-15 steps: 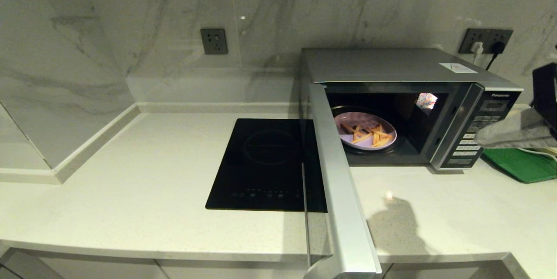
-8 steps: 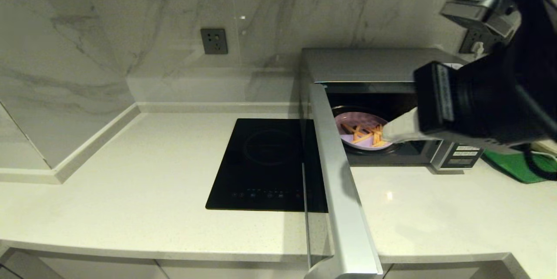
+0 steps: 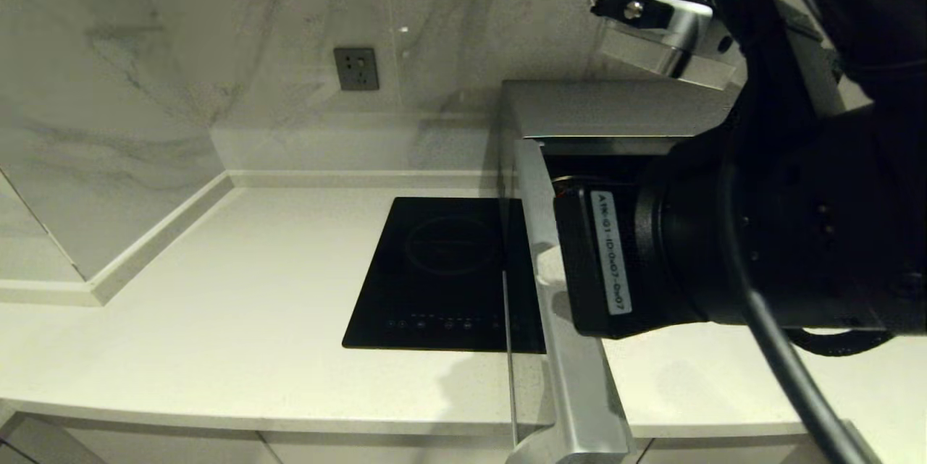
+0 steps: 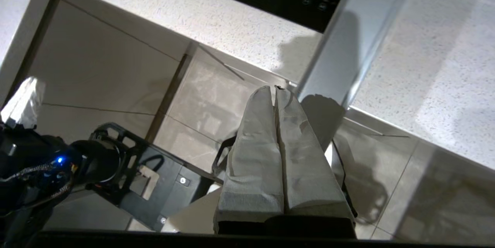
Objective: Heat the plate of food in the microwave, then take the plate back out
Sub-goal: Close the microwave oven
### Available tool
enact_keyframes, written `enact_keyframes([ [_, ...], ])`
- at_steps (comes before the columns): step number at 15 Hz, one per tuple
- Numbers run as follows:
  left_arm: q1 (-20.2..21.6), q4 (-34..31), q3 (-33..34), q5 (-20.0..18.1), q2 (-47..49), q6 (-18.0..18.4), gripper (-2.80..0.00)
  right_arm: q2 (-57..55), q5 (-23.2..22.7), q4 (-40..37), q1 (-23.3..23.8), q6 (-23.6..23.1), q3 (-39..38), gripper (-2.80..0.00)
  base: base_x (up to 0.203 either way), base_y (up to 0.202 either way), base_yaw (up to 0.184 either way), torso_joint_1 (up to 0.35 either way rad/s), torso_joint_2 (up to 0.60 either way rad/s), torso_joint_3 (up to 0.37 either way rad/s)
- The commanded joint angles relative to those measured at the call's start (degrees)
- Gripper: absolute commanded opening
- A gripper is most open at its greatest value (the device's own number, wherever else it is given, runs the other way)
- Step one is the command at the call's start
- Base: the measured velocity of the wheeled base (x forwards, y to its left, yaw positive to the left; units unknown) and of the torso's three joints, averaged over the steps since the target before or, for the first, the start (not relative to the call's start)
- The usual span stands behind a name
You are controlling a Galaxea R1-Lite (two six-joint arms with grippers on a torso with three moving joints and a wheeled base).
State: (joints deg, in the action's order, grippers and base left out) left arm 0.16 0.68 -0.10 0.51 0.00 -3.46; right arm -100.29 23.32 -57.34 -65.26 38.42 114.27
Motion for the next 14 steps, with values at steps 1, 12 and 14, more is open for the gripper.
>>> enact_keyframes([
  [1,0.0,0.0,0.0,0.0,0.0,-0.1,-2.80,-1.4,0.1,-0.1,-0.6,0.3,-0.1,-2.80,0.000,0.000,0.000,0.000,0.00,0.000],
  [12,0.0,0.0,0.0,0.0,0.0,-0.1,-2.80,0.3,-2.3,-0.3,-0.5,2.1,-9.7,-2.80,0.000,0.000,0.000,0.000,0.00,0.000],
  [14,0.0,0.0,0.0,0.0,0.0,-0.1,-2.80,2.1,-1.9,-0.3,-0.1,2.6,-11.7,-2.80,0.000,0.000,0.000,0.000,0.00,0.000],
])
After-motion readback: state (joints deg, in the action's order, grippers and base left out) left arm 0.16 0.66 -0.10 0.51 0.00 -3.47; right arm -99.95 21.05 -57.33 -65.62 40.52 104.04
